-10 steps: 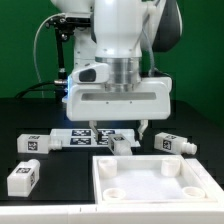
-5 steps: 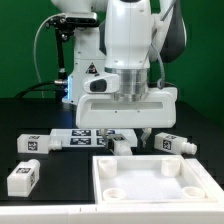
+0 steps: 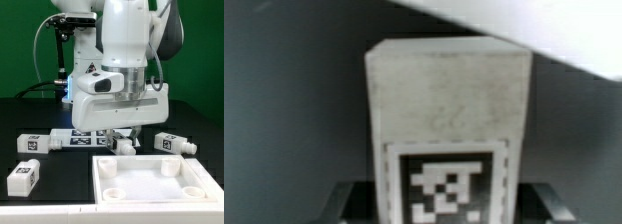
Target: Assemble square table
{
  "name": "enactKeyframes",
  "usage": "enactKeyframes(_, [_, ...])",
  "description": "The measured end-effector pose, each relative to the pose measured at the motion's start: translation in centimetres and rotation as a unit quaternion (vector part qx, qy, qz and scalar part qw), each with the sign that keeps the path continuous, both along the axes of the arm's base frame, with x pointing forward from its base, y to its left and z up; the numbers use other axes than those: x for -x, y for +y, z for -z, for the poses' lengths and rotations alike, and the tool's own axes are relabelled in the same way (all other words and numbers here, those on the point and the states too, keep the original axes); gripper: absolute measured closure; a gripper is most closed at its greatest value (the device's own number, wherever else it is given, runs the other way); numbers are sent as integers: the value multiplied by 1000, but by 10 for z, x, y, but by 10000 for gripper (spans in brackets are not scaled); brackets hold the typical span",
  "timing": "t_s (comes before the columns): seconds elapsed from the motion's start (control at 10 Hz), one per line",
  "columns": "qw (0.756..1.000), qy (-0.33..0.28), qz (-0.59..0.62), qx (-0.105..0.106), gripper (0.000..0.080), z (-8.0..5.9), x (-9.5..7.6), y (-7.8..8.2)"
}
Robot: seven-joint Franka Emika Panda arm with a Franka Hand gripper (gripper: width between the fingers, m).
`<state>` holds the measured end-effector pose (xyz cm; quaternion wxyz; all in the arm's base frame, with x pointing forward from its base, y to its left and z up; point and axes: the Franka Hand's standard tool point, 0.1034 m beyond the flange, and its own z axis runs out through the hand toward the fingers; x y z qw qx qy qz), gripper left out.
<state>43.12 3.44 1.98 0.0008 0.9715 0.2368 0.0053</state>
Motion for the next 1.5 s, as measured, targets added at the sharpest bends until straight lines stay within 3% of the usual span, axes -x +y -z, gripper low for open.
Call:
enactKeyframes(0.2, [992,-4,-127,5,515,-3,-3,-2])
enactKeyframes(0.5, [979,-3,-202,8,515,-2,-3,-4])
enactKeyframes(0.8, [922,-12,-386,20,514,-8,-11,14])
enactKeyframes(1.0, [894,-14,-447,26,514,-7,-11,13])
enactKeyframes(1.1, [891,-13,-452,27,514,-7,-11,12])
enactKeyframes(1.3, [848,-9,-529,33,514,-5,-9,9])
enactKeyframes(1.5, [760,-11,-648,40,514,-2,-6,-3])
